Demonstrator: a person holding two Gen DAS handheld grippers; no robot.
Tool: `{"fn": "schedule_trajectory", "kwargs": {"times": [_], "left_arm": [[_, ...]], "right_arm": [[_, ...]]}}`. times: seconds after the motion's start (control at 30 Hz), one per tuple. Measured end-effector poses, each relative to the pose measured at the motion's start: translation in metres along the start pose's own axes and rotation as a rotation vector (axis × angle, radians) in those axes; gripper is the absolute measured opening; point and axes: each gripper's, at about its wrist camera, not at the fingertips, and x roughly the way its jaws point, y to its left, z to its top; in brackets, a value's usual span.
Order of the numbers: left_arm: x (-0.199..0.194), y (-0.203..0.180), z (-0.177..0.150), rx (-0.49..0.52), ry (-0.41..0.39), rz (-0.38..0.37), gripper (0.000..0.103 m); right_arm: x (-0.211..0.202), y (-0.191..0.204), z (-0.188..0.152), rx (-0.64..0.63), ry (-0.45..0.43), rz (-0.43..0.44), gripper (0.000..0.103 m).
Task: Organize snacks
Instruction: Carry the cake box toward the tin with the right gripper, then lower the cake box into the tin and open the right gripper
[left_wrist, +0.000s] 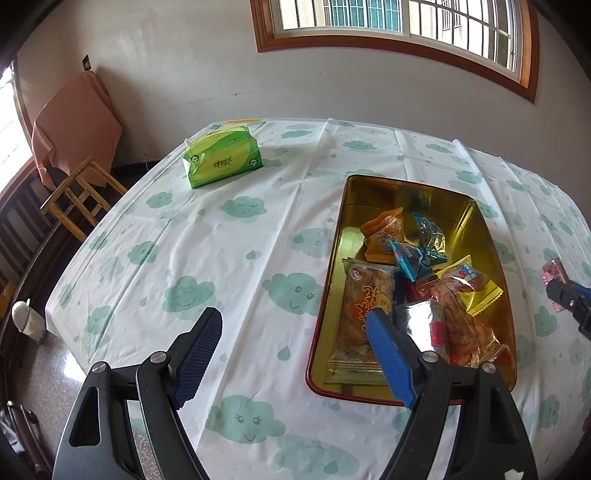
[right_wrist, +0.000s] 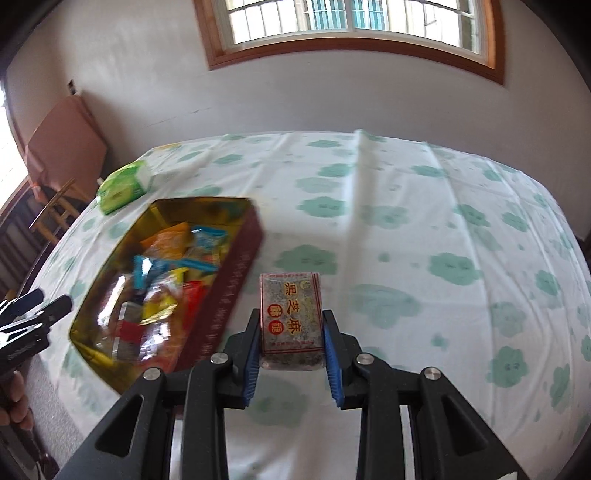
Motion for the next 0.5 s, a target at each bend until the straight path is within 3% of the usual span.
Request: {"fn": "schedule_trajectory", "kwargs": {"times": [0.23, 0.5], "left_arm": [[0.000, 0.013, -0.003, -0.017, 0.006, 0.018, 0.077], [0.003, 0.028, -0.008, -0.037, 0.019, 0.040, 0.079]], "right_arm": [[0.007, 0.052, -0.004, -0.081, 0.029, 0.063, 0.030], [0.019, 0.081, -0.005, -0.126, 0.061, 0.080, 0.030]]}}
